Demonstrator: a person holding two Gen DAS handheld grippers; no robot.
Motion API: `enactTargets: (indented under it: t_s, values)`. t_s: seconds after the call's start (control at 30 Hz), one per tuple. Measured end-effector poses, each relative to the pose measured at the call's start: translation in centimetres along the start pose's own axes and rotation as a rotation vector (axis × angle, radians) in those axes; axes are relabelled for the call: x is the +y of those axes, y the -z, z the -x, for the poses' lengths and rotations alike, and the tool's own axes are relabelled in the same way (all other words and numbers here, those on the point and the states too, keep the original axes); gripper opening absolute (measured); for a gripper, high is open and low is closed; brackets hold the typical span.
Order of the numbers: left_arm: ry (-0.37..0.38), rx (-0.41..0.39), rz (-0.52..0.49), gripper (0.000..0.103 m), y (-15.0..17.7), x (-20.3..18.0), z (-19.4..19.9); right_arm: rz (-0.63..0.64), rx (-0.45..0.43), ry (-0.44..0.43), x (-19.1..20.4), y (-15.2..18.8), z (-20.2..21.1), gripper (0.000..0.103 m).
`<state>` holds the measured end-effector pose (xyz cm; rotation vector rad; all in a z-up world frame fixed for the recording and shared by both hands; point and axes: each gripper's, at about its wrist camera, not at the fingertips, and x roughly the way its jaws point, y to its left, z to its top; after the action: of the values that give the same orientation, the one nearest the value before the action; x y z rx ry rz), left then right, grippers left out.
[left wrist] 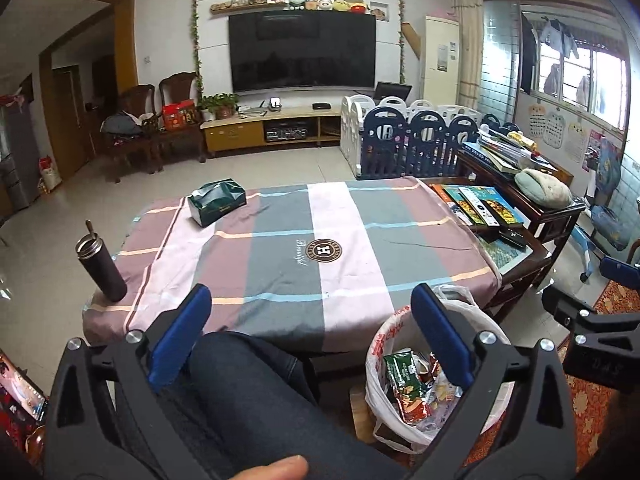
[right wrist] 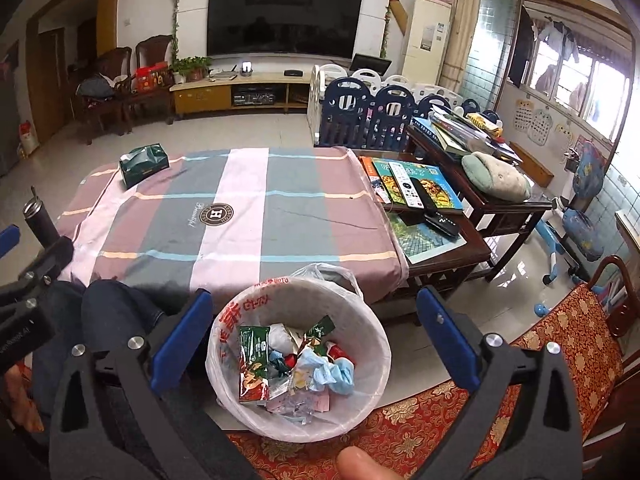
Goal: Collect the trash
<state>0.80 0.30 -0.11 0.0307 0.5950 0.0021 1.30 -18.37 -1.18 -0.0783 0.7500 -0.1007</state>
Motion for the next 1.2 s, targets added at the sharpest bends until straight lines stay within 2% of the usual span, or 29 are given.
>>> enactTargets:
  t_s: [0.33, 1.2]
  values:
    - [-0.023, 0.021, 0.016, 0.099, 0.24, 0.82, -0.2, 0.001, 0.008, -0.009, 0.52, 0.07, -0.18, 0.099]
    - [-0.021, 0.03, 0.009, 0.099, 0.33, 0.31, -0.57, -0.006, 0.034, -0.016, 0.32, 0.61, -0.98, 0.099]
